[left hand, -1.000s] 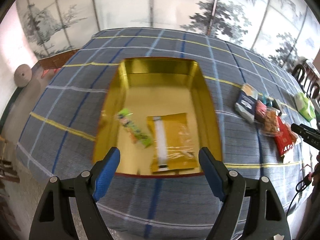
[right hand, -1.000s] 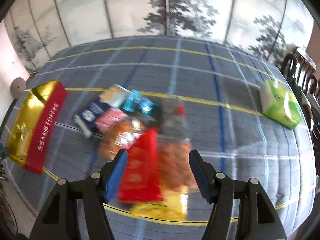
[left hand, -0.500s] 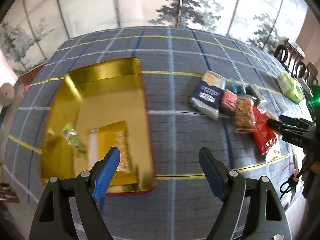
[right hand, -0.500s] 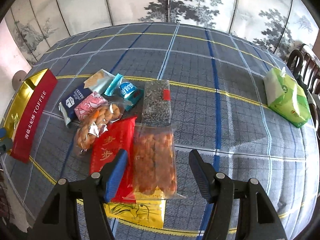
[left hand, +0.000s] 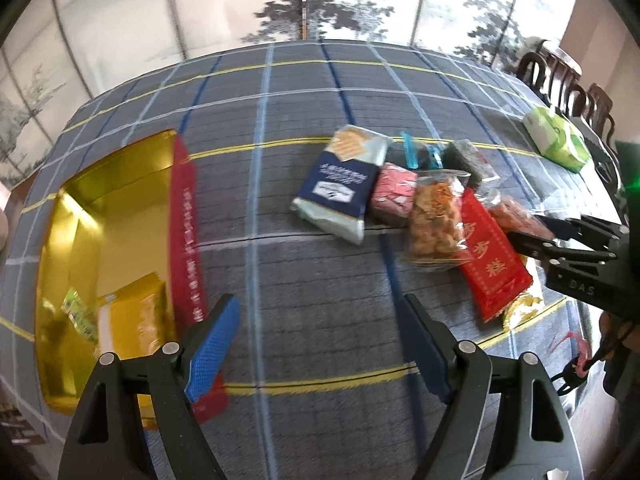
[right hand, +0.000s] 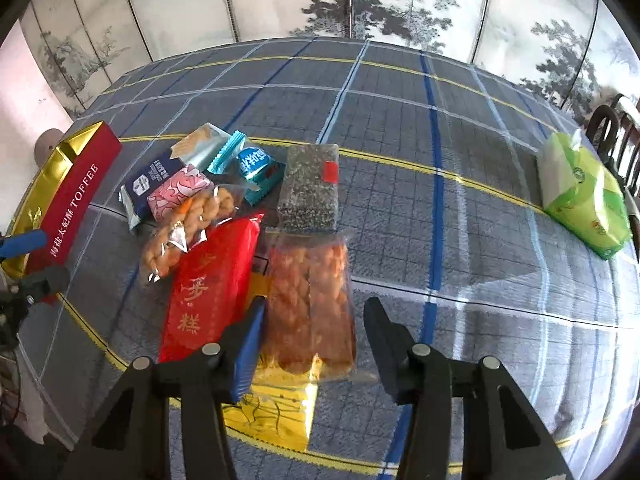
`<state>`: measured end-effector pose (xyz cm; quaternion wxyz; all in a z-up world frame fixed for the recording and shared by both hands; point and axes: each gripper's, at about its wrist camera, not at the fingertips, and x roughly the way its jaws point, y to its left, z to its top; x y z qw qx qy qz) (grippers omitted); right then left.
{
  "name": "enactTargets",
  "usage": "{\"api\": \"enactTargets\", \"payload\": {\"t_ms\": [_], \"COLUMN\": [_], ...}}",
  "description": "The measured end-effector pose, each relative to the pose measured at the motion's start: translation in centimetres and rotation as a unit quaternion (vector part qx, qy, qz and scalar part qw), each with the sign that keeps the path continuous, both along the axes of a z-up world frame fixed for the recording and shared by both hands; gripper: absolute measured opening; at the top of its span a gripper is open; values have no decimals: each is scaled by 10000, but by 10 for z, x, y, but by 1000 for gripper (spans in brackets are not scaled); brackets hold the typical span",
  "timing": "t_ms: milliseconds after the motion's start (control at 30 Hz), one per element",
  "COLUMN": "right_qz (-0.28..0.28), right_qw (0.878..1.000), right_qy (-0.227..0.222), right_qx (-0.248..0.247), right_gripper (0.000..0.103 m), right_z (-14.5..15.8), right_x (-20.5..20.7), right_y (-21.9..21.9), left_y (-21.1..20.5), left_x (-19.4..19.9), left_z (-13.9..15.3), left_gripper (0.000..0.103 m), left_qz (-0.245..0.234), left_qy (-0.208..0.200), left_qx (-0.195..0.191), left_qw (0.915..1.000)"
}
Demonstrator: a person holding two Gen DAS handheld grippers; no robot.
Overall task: Organize snacks
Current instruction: 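Grasp the clear twisted-snack bag with the right tool while the left tool returns to the pile, then grasp the clear bag of fried dough snacks with the left tool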
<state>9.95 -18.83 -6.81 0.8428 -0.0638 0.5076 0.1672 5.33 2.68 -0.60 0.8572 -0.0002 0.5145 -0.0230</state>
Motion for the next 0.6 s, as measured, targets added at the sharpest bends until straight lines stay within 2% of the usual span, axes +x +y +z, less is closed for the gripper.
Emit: {"api": "enactTargets", "payload": {"t_ms": [33, 200, 433, 600], "right_qz": [3, 47, -385, -580], "right_qw": [10000, 9999, 9989, 9974], "right_qy": [10, -73, -196, -395], "right_qx": [19, 88, 159, -137], "right_gripper": [50, 37, 37, 37], "right_z": [0, 0, 0, -6], "right_x": [1, -1, -2, 5], "right_y": [0, 0, -28, -40], "left_y": [-3, -16, -29, -36], "left_x": [2, 11, 20, 28], "left_z": [0, -3, -9, -10], "left_gripper": [78, 78, 78, 78], "left_qz": [-47, -211, -386, -438], "left_qy": [-13, -37, 44, 24], "left_qx": [-2, -49, -298, -415], "left_qw": [10000, 9998, 9988, 9982]}}
